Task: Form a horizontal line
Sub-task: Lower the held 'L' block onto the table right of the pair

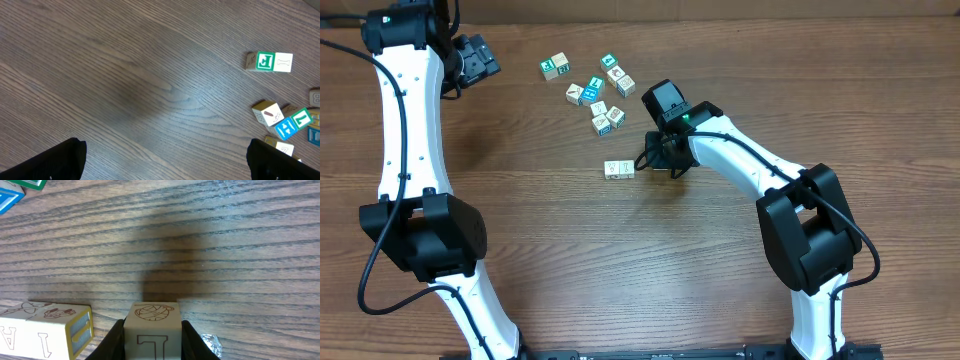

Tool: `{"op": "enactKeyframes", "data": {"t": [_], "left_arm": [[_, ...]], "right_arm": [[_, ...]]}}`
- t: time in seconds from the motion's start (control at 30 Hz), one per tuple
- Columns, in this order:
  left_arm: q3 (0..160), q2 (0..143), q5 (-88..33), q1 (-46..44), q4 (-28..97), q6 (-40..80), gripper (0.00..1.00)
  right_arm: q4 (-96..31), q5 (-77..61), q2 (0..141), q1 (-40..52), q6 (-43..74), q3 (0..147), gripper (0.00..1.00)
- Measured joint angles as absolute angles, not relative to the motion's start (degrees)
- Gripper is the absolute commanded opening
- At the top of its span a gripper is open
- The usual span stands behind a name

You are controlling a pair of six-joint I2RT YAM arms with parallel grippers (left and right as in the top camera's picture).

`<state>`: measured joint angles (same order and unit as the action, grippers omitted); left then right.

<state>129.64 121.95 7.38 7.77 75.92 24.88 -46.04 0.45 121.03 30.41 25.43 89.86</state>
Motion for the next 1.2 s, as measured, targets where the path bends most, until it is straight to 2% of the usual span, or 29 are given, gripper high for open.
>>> {"op": "enactKeyframes", "data": {"t": [1.13,1.2], "left_arm": [[129.6,122.0,7.4,7.8,75.9,24.9,0.99],[129.6,122.0,7.4,7.8,75.9,24.9,1.00]], "right_arm": [[-47.7,0.4,121.0,30.5,25.4,89.9,0.24],[-47.7,0.4,121.0,30.5,25.4,89.9,0.27]]}}
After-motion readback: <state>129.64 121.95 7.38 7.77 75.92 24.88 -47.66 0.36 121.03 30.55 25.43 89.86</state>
